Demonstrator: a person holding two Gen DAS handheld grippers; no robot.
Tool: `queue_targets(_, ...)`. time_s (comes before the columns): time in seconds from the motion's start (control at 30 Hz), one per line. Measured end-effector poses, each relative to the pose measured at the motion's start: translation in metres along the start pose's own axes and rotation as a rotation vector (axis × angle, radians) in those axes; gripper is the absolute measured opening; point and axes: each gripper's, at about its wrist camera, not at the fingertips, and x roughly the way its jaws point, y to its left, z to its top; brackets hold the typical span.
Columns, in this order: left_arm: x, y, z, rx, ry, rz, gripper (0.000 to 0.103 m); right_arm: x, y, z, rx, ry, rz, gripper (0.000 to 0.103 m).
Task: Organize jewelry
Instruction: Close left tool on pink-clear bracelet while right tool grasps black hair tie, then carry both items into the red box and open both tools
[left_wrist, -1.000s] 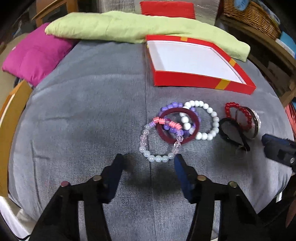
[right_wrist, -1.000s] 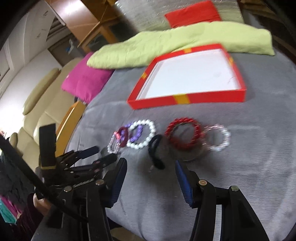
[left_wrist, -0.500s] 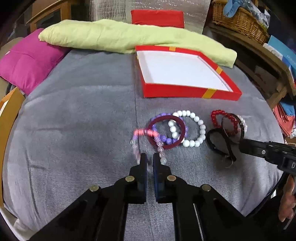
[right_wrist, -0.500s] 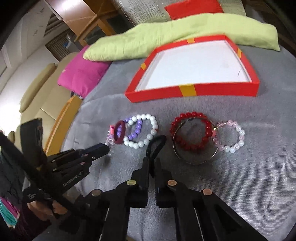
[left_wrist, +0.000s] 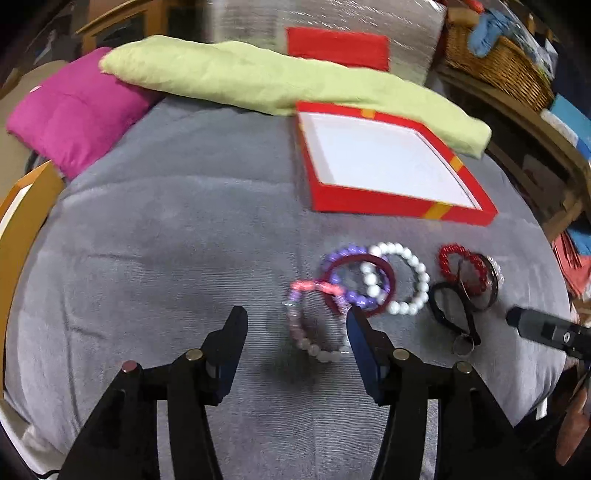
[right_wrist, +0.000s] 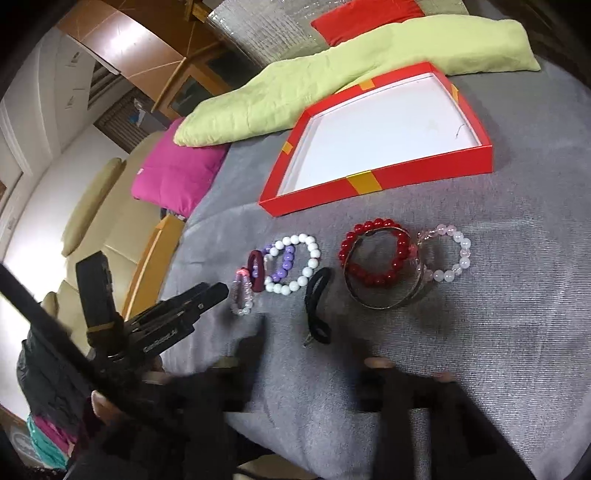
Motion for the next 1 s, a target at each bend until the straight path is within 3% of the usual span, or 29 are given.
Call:
queue_targets(0.1,0.015,-0.007,-0.001,0.041,0.054,0.019,0.056,0.007,0.004,0.002,-0.018,0.001,-0.005,0.060)
queue_targets(0.17,0.020,-0.008,-0.002,0.054,0.063,0.027,0.051,0.017,0.004,0.003,-0.018,0.026,-0.013,0.058)
queue_targets(0.23,0.018,-0.010,-0.003,0.073,0.057,0.009,0.031,0.031,0.005,0.002,-0.016,0.067,-0.019,0.042)
queue_targets(0.3,0.018,-0.008,-0.004,0.073,0.060,-0.017,0.015,0.043,0.004,0.001,-0.004,0.097,-0.029,0.019)
queue_targets(0.37,0.016,-0.008,-0.006,0.089,0.056,-0.022,0.015,0.050,0.004,-0.002,-0.005,0.119,-0.047,0.006)
queue_targets(0.53,-0.001,-0.004,-0.008,0.110,-0.015,-0.028,0.015,0.030,0.017,0.001,-0.060,0.029,0.004,0.006)
queue_targets(0.83,-0.029,0.001,0.003,0.088,-0.164,-0.018,0.014,-0.007,-0.003,0.015,0.025,-0.106,0.098,0.006)
queue_targets(1.0,-0.038,-0.011,0.013,0.104,-0.232,-0.032,0.015,-0.025,-0.008,0.028,0.060,-0.225,0.082,0.006)
